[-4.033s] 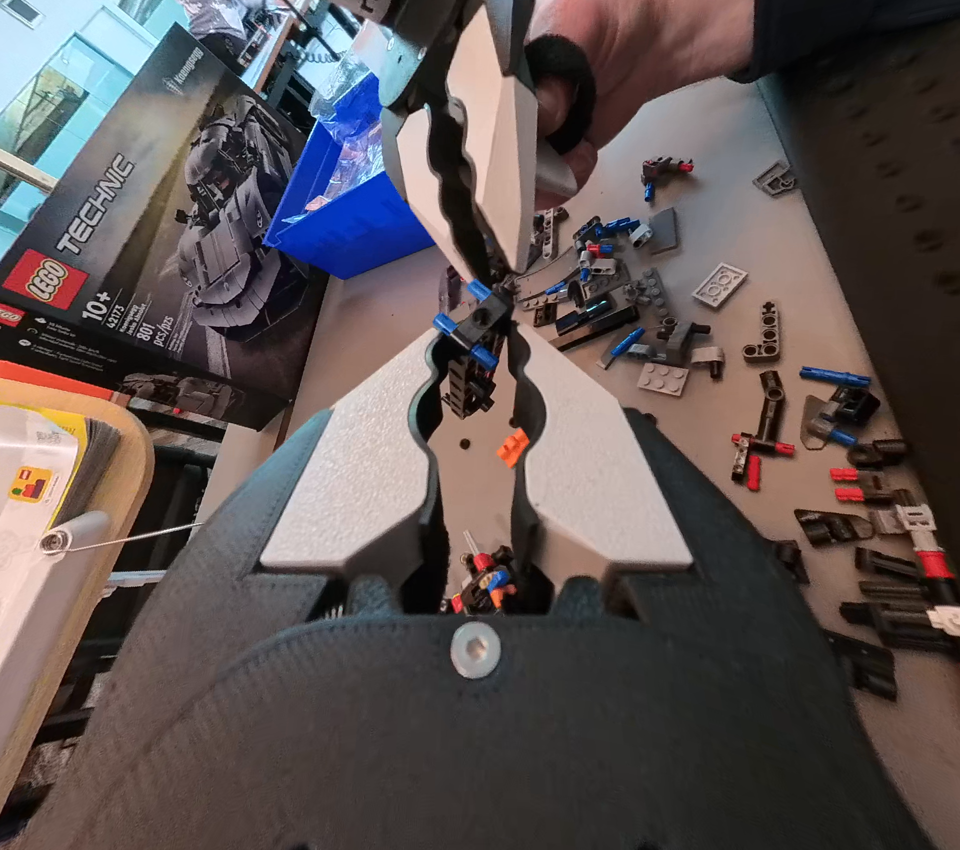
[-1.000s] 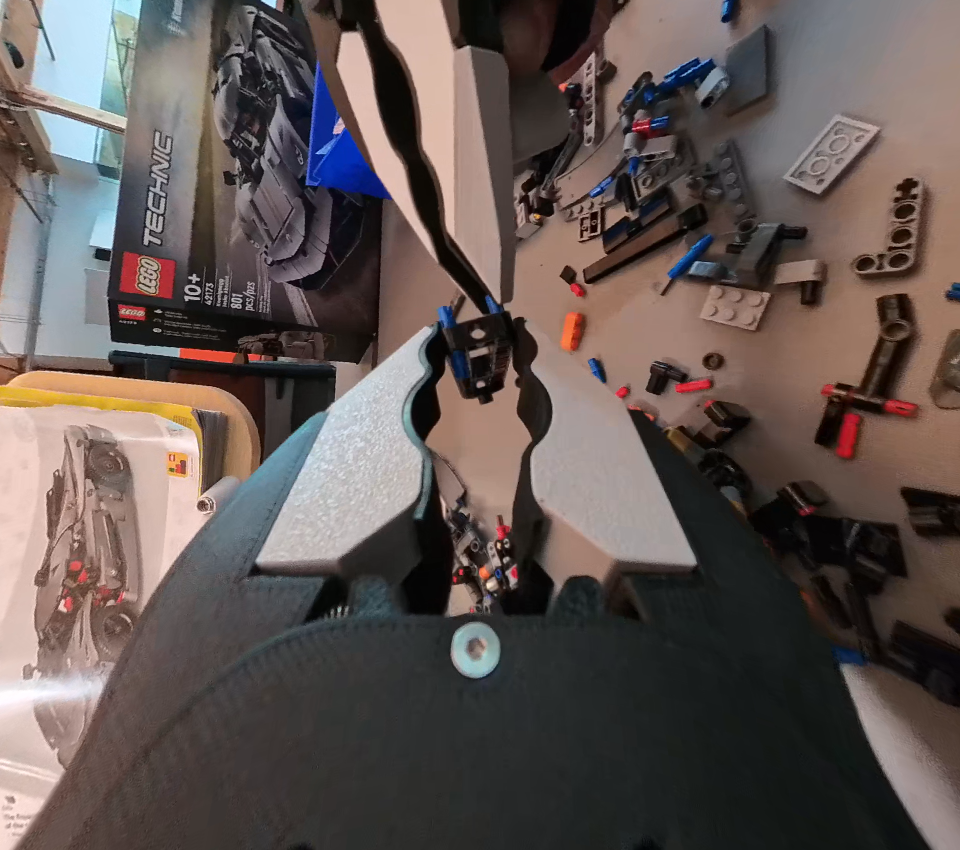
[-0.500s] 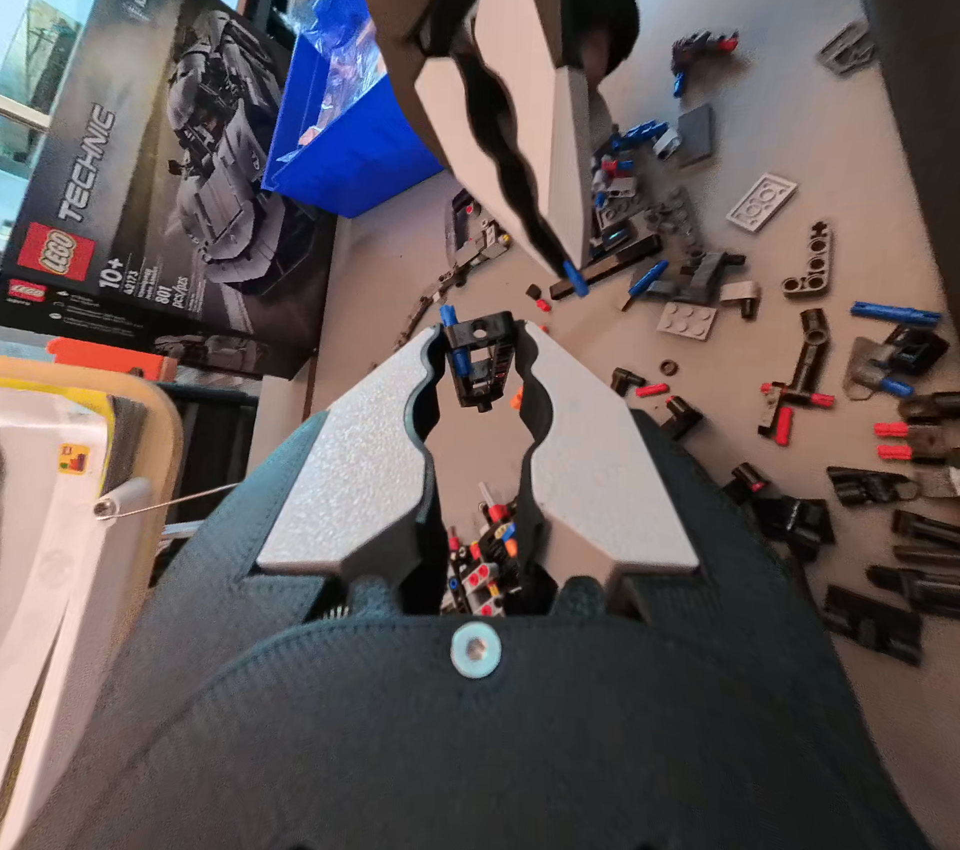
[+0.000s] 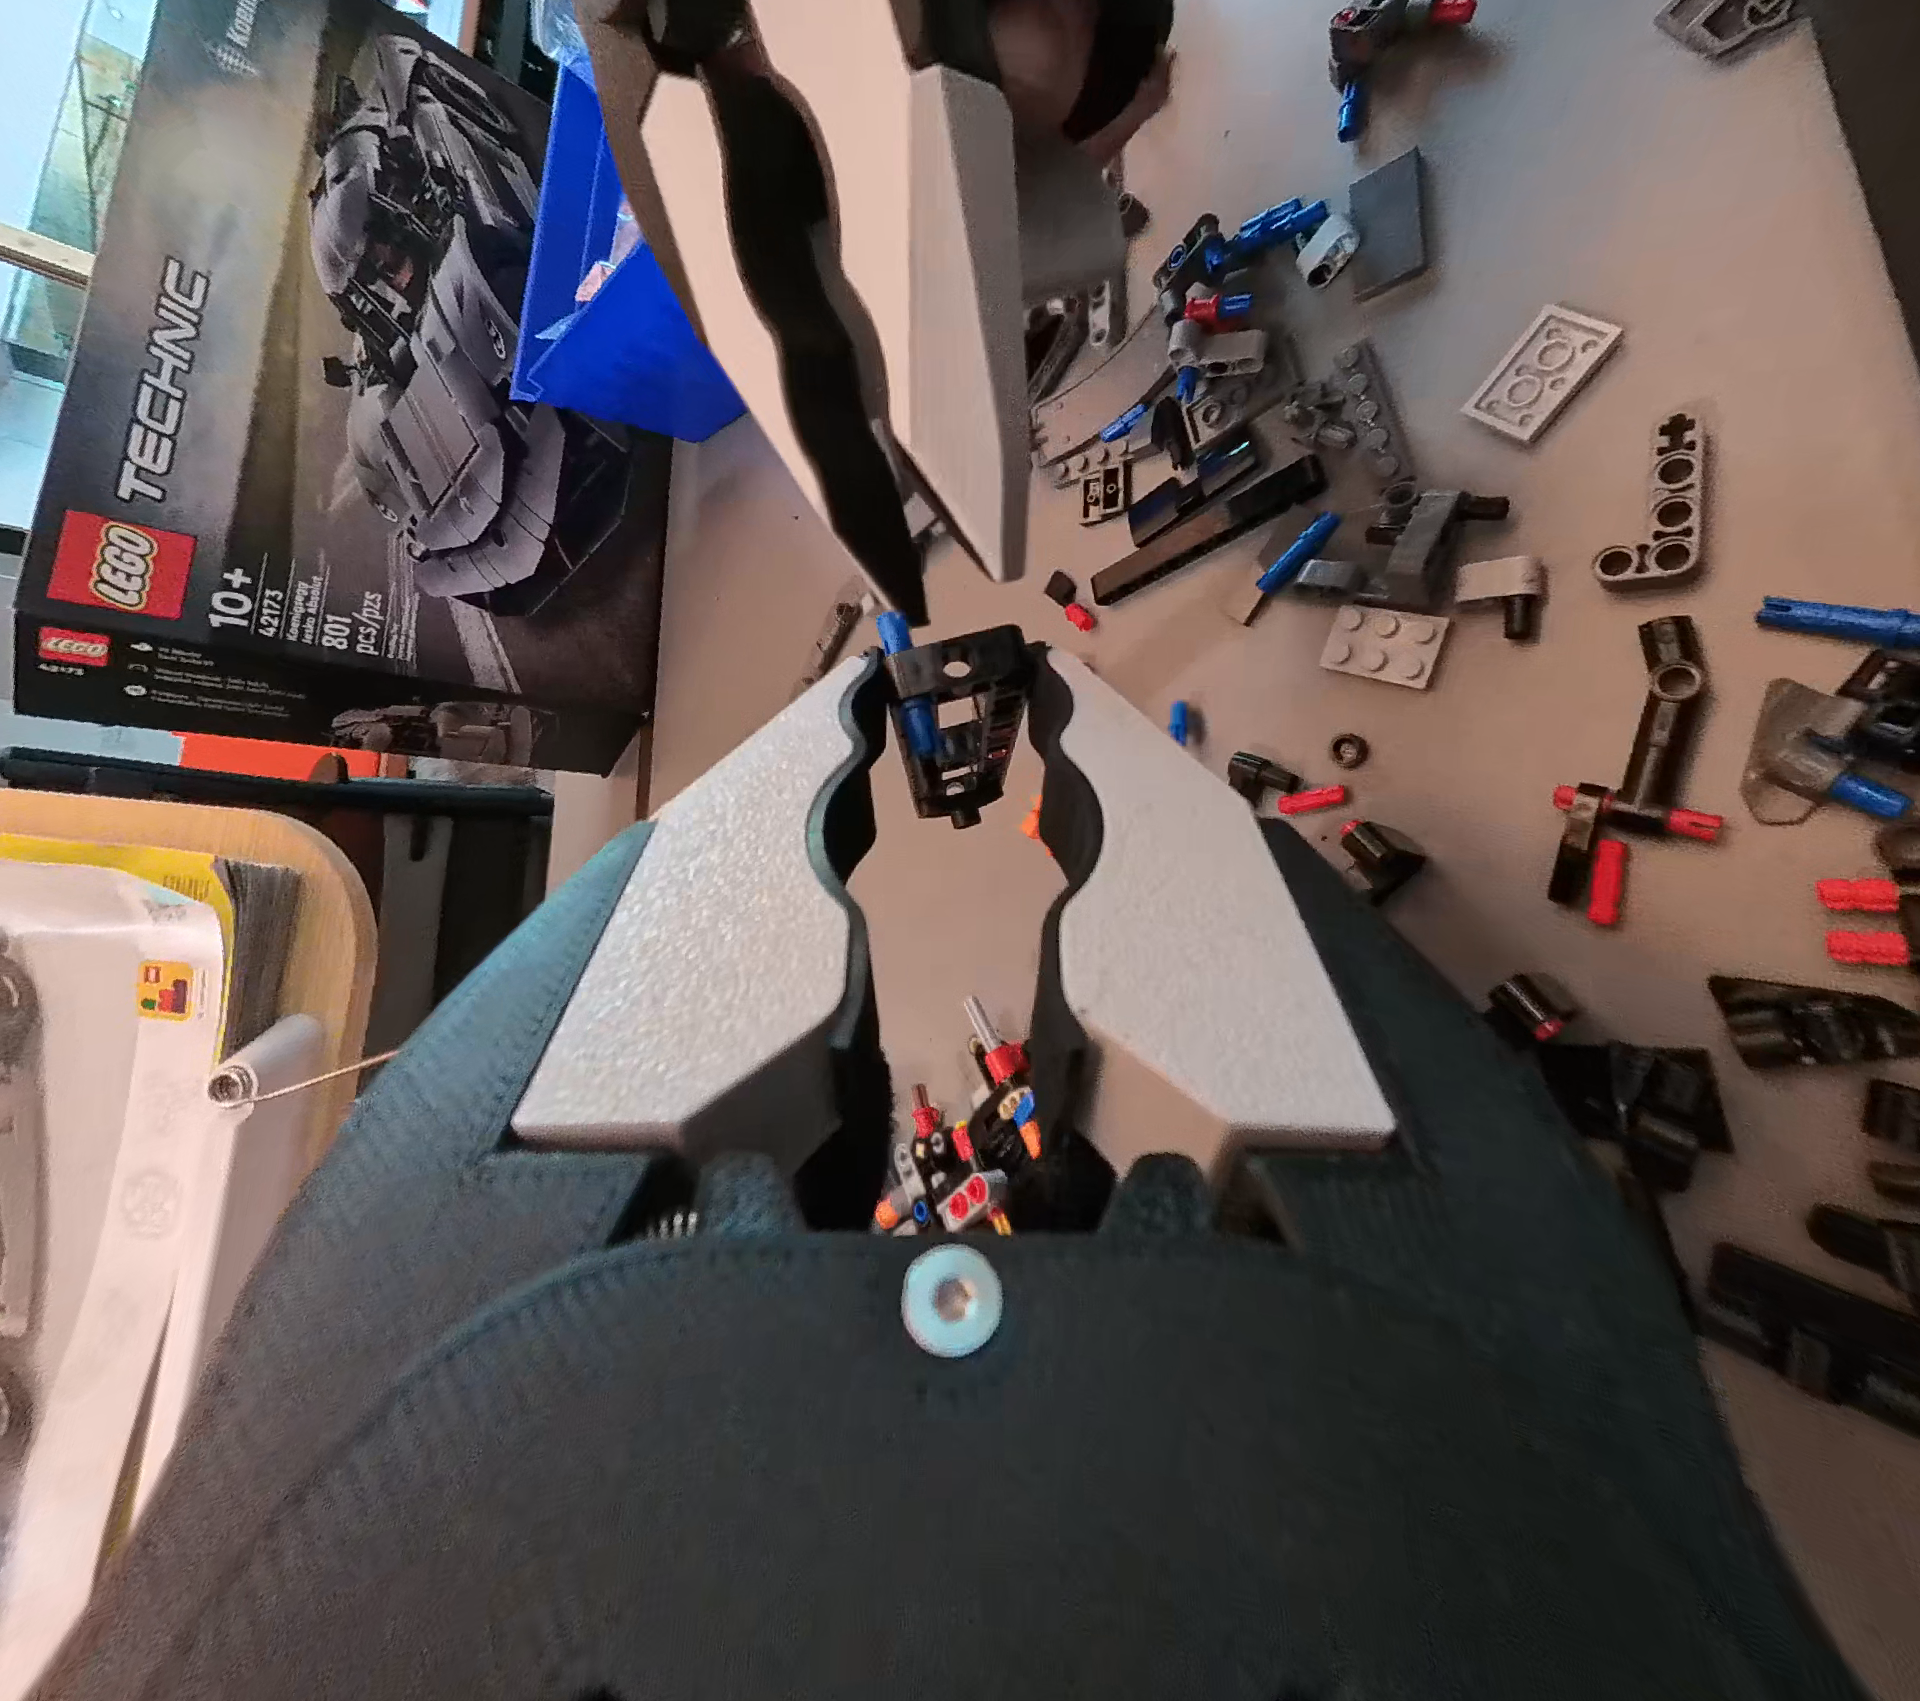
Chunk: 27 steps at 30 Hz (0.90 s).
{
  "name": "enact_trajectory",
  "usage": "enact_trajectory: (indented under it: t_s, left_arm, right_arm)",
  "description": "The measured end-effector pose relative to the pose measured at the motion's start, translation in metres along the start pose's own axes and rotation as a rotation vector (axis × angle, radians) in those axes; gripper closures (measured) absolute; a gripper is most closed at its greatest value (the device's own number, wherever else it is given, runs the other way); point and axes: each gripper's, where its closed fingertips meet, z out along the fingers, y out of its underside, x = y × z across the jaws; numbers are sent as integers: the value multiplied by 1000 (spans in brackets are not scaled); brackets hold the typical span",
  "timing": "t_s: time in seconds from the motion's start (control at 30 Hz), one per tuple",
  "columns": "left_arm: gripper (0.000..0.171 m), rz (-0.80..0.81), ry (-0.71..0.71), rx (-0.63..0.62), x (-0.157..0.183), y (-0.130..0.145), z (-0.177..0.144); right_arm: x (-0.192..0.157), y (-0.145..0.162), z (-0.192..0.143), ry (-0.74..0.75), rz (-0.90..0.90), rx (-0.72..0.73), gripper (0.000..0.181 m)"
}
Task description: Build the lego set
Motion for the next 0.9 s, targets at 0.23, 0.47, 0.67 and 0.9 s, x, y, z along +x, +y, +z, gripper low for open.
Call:
enact_trajectory:
  t_s: [0.23,0.47,0.67,0.9]
  left_arm:
    - [147,5,-2,1,1,-1,2]
    - [147,39,-35,5,-3,-5,1]
    - [147,100,-91,-40,-7,-2,2]
    - [147,163,-177,-92,-16,0,4]
  right_arm:
    - [-4,-7,4,-15,-10,36,167]
    - [-2,-16,-2,-68,81,126,178]
    - [1,-18,-2,-133,226,176,180]
    - [7,-22,-4,-171,338,230,181]
